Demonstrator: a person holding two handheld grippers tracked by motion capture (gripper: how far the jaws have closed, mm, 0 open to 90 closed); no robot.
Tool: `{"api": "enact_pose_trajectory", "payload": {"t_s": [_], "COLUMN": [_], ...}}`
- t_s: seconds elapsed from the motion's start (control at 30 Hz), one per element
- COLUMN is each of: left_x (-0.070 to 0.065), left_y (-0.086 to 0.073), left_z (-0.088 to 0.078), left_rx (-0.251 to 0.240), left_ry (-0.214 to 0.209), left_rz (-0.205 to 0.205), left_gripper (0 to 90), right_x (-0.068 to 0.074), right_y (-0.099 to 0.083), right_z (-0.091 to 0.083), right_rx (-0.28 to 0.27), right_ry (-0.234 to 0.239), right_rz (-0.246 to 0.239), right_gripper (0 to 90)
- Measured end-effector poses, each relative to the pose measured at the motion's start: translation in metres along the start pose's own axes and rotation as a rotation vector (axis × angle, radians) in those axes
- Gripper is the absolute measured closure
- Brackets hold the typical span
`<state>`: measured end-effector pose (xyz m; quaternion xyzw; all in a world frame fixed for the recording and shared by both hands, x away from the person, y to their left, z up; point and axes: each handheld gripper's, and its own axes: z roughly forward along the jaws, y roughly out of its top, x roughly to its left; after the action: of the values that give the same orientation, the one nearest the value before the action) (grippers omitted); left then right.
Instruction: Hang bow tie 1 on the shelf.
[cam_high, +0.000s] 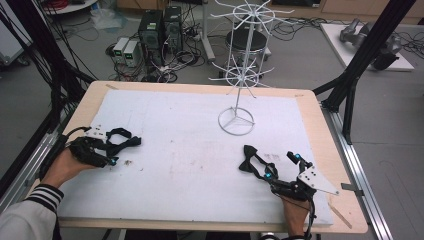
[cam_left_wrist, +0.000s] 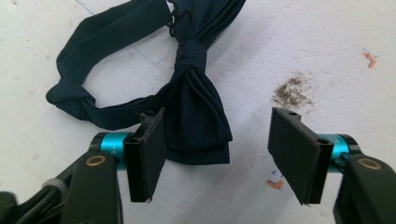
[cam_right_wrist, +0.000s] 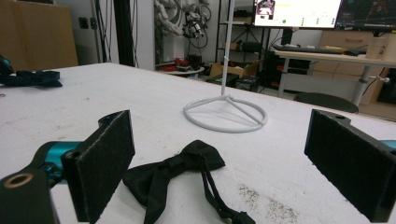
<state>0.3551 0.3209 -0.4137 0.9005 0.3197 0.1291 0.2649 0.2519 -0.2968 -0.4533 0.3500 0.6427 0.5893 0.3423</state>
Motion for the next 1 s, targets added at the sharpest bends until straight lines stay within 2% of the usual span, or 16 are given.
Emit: {"api": "enact_pose_trajectory", "payload": {"t_s": [0.17,0.33,0.47,0.5,0.53,0.6,0.8,0.9,1.0], "left_x": [0.002,0.004,0.006,0.006,0.007,0.007,0.010,0.011,0.010], "left_y": [0.001,0.001,0.000,0.000,0.000,0.001,0.000,0.000,0.001], "left_z": [0.003,0.004,0.006,0.006,0.007,0.008,0.007,0.006,0.006], "left_rx": [0.007,0.010,0.017,0.026,0.025,0.023,0.014,0.016,0.021], "left_ry": [0.021,0.014,-0.004,0.002,-0.001,0.006,0.011,0.024,0.032], "left_rz": [0.005,-0.017,-0.035,-0.042,-0.031,-0.036,-0.083,-0.081,-0.075], "left_gripper": [38.7,42.4,51.5,56.8,56.8,61.8,73.0,79.5,82.4], "right_x": [0.000,0.000,0.000,0.000,0.000,0.000,0.000,0.000,0.000], "right_y": [0.000,0.000,0.000,0.000,0.000,0.000,0.000,0.000,0.000], "right_z": [0.000,0.000,0.000,0.000,0.000,0.000,0.000,0.000,0.000], "right_rx": [-0.001,-0.001,-0.001,-0.001,-0.001,-0.001,-0.004,-0.002,-0.002], "right_ry": [0.000,0.000,0.000,0.000,0.000,0.001,0.002,0.000,0.001], "right_rz": [-0.003,-0.001,-0.003,-0.003,-0.003,-0.003,-0.008,-0.002,-0.004], "right_gripper": [7.6,7.7,7.6,7.7,7.7,7.6,7.6,7.7,7.7]}}
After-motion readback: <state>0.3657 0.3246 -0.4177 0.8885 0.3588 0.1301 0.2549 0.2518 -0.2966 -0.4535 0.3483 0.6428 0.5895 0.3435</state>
